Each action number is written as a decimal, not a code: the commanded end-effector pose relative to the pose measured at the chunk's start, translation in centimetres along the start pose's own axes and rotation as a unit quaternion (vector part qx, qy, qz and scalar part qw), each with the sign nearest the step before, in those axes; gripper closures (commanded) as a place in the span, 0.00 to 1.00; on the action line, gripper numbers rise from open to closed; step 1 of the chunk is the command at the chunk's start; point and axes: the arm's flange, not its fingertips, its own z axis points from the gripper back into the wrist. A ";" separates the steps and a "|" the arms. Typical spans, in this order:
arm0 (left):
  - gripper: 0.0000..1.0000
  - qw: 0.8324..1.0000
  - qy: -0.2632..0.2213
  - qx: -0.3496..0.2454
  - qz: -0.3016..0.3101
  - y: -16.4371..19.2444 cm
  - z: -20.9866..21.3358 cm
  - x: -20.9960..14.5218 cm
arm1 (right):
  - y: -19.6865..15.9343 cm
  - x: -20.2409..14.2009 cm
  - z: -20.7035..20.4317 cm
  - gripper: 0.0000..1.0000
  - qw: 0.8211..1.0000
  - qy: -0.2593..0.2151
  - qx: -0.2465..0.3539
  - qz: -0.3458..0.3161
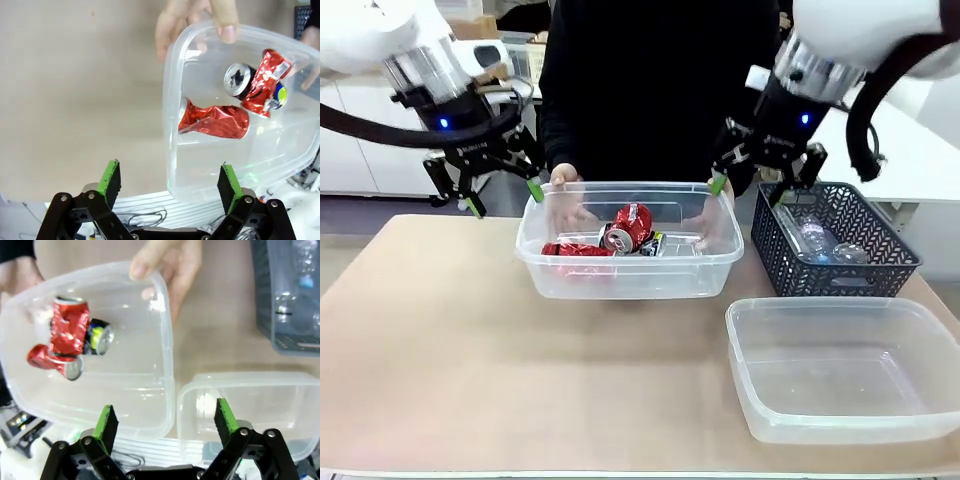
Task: Sort the waste into each basket.
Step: Release the Organizing box you were holding, then pick up the Organizing box on the right side of the table and lift it.
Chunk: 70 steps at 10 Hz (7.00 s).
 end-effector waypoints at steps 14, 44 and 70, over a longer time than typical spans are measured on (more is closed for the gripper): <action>0.00 1.000 0.012 -0.017 -0.007 -4.4 6.3 -9.1 | -5.1 -8.8 6.3 0.00 0.998 -0.011 0.020 0.057; 0.00 0.996 0.014 0.059 -0.071 -30.6 -25.3 -14.9 | -33.8 -8.1 -12.8 0.00 0.977 0.205 -0.054 0.024; 1.00 0.994 -0.008 0.091 0.063 -12.3 -6.9 -17.7 | -16.3 -2.4 0.3 1.00 0.974 0.213 -0.053 0.059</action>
